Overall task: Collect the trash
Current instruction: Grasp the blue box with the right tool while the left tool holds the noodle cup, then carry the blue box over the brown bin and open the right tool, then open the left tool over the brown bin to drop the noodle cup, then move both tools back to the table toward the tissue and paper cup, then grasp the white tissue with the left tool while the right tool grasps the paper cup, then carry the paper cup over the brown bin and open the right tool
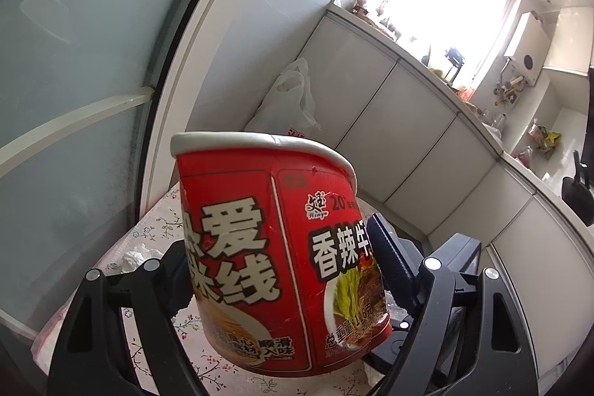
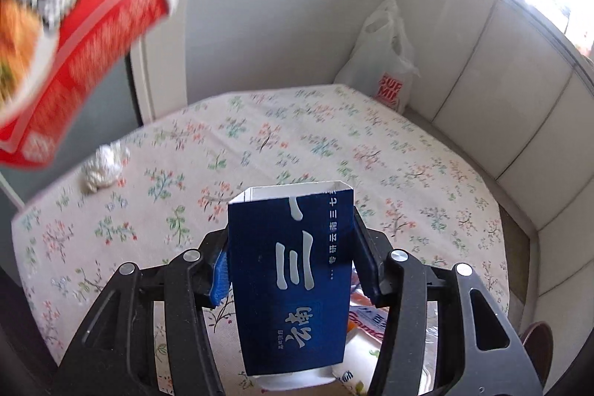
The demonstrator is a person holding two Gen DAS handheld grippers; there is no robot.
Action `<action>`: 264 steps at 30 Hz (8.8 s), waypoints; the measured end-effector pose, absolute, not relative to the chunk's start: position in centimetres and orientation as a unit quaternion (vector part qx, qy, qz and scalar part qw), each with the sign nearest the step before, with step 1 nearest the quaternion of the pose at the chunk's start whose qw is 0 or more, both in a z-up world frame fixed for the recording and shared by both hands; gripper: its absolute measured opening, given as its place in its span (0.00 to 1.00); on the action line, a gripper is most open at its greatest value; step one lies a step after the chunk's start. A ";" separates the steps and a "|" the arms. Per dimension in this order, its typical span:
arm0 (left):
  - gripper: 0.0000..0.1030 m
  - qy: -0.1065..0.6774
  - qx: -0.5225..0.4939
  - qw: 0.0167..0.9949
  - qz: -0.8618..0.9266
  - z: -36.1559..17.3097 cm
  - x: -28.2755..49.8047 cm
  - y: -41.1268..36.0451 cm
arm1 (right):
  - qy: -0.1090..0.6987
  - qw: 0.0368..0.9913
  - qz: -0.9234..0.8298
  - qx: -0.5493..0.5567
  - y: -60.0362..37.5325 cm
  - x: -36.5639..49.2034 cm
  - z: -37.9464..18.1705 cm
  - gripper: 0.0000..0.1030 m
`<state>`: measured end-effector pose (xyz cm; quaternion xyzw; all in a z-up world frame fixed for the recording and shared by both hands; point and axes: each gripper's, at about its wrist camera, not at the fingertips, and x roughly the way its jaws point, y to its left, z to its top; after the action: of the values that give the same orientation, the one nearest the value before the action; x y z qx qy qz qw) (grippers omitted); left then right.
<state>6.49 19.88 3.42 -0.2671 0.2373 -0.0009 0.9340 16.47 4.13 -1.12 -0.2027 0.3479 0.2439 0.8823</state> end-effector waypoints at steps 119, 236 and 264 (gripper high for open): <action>0.87 0.465 -0.075 0.875 -0.111 -1.6 17.4 -5.7 | 0.355 0.903 -0.158 0.185 -35.4 13.4 2.5 0.93; 0.30 0.349 -0.233 0.905 -0.074 -1.7 14.6 8.4 | 0.286 0.953 0.044 0.088 -24.4 12.5 8.1 0.02; 0.30 0.365 -0.175 0.893 -0.197 0.9 16.9 -6.3 | 0.294 0.924 -0.167 0.176 -39.2 12.5 3.8 0.03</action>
<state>16.87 -6.28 0.91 -0.1750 0.3646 -0.1965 0.8932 12.55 -39.17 3.79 0.1765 0.2944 -0.1672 0.9242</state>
